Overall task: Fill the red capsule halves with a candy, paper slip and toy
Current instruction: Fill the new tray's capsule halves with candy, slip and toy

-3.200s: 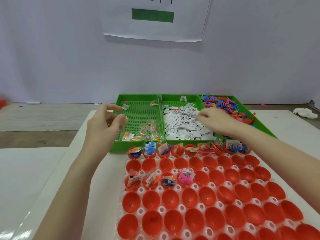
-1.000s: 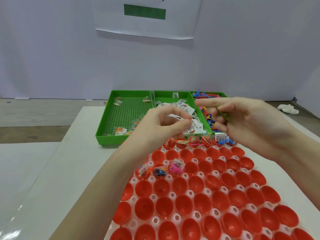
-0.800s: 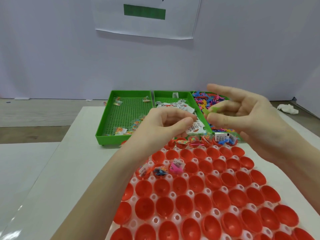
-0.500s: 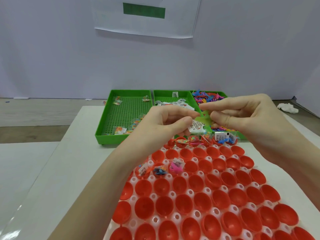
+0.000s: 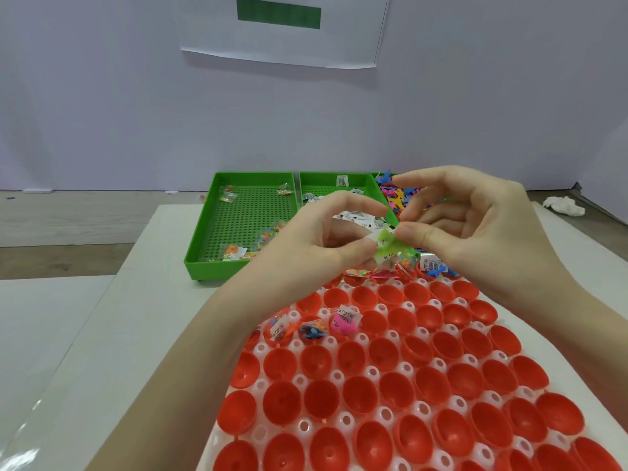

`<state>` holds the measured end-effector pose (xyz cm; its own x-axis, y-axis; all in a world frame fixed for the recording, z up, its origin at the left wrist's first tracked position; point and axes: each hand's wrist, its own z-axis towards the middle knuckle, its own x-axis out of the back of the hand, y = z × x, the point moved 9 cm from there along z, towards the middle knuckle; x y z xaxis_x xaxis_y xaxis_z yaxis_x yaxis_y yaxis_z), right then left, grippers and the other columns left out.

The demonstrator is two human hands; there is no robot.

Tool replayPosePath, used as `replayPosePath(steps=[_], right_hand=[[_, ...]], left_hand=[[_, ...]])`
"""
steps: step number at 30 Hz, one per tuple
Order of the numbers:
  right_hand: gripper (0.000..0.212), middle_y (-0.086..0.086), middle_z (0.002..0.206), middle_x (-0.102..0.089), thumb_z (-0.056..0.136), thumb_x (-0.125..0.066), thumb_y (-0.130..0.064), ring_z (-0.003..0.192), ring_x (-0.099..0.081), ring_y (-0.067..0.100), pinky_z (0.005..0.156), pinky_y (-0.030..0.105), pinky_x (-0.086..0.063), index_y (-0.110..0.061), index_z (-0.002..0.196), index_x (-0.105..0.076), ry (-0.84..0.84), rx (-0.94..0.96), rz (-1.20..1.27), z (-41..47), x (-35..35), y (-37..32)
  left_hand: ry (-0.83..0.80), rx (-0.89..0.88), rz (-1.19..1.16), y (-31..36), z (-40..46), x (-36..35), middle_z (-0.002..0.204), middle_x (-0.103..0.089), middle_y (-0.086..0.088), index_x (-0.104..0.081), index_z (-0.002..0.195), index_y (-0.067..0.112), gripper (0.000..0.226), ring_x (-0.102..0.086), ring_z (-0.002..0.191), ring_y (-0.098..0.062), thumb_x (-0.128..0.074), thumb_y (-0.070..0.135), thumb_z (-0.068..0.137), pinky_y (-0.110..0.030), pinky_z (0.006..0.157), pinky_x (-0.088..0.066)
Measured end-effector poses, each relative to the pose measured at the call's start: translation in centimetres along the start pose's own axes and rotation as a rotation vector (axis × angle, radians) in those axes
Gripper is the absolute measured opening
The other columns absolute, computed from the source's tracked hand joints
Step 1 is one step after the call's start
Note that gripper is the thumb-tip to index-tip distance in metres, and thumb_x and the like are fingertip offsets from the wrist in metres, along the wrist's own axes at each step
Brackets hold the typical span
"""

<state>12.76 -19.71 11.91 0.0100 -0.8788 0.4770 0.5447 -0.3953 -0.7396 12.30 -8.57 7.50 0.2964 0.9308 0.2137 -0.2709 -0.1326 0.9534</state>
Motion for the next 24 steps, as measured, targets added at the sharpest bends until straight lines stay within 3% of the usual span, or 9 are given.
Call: replayPosePath(steps=[3,5,7,10,13,16,20,24], right_hand=[[0.040,-0.003,0.078,-0.065,0.072,-0.074,-0.002,0.068,-0.062,0.009,0.070,0.020,-0.052,-0.026,0.102,-0.062,0.015,0.009,-0.049,-0.1,0.0,0.4],[0.037,-0.005,0.084,-0.067,0.074,-0.073,-0.012,0.073,-0.065,0.008,0.071,0.018,-0.052,-0.024,0.107,-0.062,-0.015,-0.096,-0.028,-0.1,-0.1,1.8],[0.021,-0.004,0.081,-0.072,0.078,-0.069,-0.018,0.069,-0.067,0.004,0.063,0.013,-0.052,-0.022,0.099,-0.068,-0.111,-0.237,0.073,-0.3,-1.0,3.2],[0.011,-0.003,0.067,-0.072,0.083,-0.063,-0.011,0.056,-0.065,0.002,0.052,0.010,-0.048,-0.016,0.078,-0.072,-0.187,-0.273,0.154,-0.6,-1.9,3.6],[0.016,-0.003,0.061,-0.070,0.083,-0.062,-0.007,0.050,-0.062,0.000,0.051,0.010,-0.048,-0.016,0.074,-0.071,-0.182,-0.273,0.160,-0.8,-1.9,4.1],[0.015,0.003,0.063,-0.070,0.084,-0.063,-0.007,0.050,-0.061,0.001,0.054,0.012,-0.050,-0.014,0.073,-0.071,-0.182,-0.304,0.070,-1.0,-2.0,5.6],[0.016,0.008,0.069,-0.070,0.084,-0.065,-0.009,0.060,-0.063,0.014,0.067,0.027,-0.052,-0.015,0.070,-0.068,-0.266,-0.321,-0.143,-1.8,-3.3,7.4],[0.012,0.002,0.073,-0.068,0.085,-0.065,-0.017,0.068,-0.062,0.014,0.066,0.023,-0.048,-0.017,0.072,-0.067,-0.357,-0.282,-0.354,-2.7,-4.9,8.4]], left_hand=[[-0.009,-0.008,0.009,0.0,-0.1,-0.2,0.075,-0.067,0.004,-0.052,0.111,0.018,0.028,-0.063,0.070,-0.006,-0.055,0.002,0.089,-0.016,0.070,-0.051],[-0.005,-0.012,0.015,-0.1,0.0,-0.2,0.075,-0.065,0.003,-0.049,0.112,0.018,0.028,-0.060,0.068,-0.004,-0.054,0.002,0.089,-0.014,0.066,-0.048],[0.005,-0.012,0.028,-0.3,0.1,-0.2,0.074,-0.064,0.003,-0.047,0.112,0.018,0.028,-0.057,0.068,-0.008,-0.053,0.002,0.090,-0.016,0.065,-0.045],[0.018,-0.002,0.057,-0.8,0.4,-0.6,0.076,-0.066,-0.003,-0.046,0.110,0.021,0.030,-0.055,0.072,-0.021,-0.054,0.001,0.089,-0.037,0.069,-0.047],[0.061,0.045,0.058,-2.0,0.7,-0.7,0.076,-0.067,0.001,-0.048,0.113,0.021,0.034,-0.059,0.068,-0.012,-0.056,-0.001,0.088,-0.026,0.069,-0.049],[0.082,0.119,0.062,-3.3,0.9,-0.8,0.086,-0.064,0.003,-0.050,0.109,0.024,0.031,-0.063,0.071,-0.012,-0.061,0.005,0.086,-0.023,0.069,-0.050],[0.032,0.187,0.288,-4.6,1.0,-0.7,0.101,-0.060,0.002,-0.057,0.107,0.022,0.023,-0.061,0.087,-0.015,-0.062,0.016,0.086,-0.021,0.074,-0.049],[0.048,0.177,0.443,-4.9,1.0,0.3,0.099,-0.060,0.009,-0.059,0.105,0.025,0.018,-0.058,0.088,-0.008,-0.061,0.025,0.087,-0.016,0.074,-0.047]])
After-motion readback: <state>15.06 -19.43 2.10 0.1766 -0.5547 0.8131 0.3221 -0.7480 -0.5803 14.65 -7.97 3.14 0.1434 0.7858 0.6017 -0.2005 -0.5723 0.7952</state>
